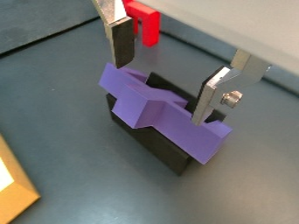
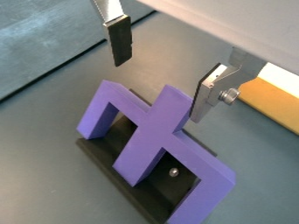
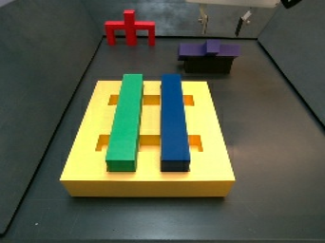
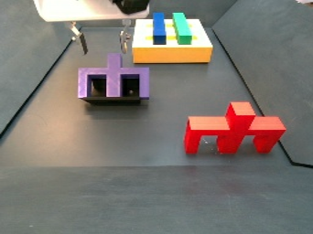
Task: Pick up the purple object. Move up. Place the purple object on the fixture. Regrasp the purple object. Move to above the board. Insert the purple object.
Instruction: Regrasp the purple object.
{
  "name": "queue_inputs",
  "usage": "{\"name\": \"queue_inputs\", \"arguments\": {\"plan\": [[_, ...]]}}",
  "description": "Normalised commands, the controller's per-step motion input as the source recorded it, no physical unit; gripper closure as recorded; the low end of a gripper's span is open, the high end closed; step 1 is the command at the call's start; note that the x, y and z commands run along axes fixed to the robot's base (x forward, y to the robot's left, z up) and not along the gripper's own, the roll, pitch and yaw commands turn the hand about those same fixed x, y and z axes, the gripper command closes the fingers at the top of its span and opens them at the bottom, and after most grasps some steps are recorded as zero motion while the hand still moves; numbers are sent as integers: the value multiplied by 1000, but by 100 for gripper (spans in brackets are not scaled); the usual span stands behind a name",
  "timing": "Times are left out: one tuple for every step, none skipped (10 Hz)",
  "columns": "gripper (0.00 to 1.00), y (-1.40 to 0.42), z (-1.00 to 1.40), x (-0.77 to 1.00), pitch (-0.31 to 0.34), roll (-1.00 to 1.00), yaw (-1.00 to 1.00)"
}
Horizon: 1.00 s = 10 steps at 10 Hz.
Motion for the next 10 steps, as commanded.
{"name": "queue_inputs", "arguments": {"plan": [[0,-43,0,6,-40,760,57],[0,-54,0,0,-57,803,71],[0,-80,0,0,-117,880,49],[0,-89,0,0,-151,980,29],[0,-151,63,9,-100,1000,0],[0,-251,66,77,-40,1000,0],[0,-243,46,77,0,1000,0],[0,-197,0,31,0,1000,0],[0,-69,0,0,0,951,0],[0,-37,-43,0,-17,871,0]]}}
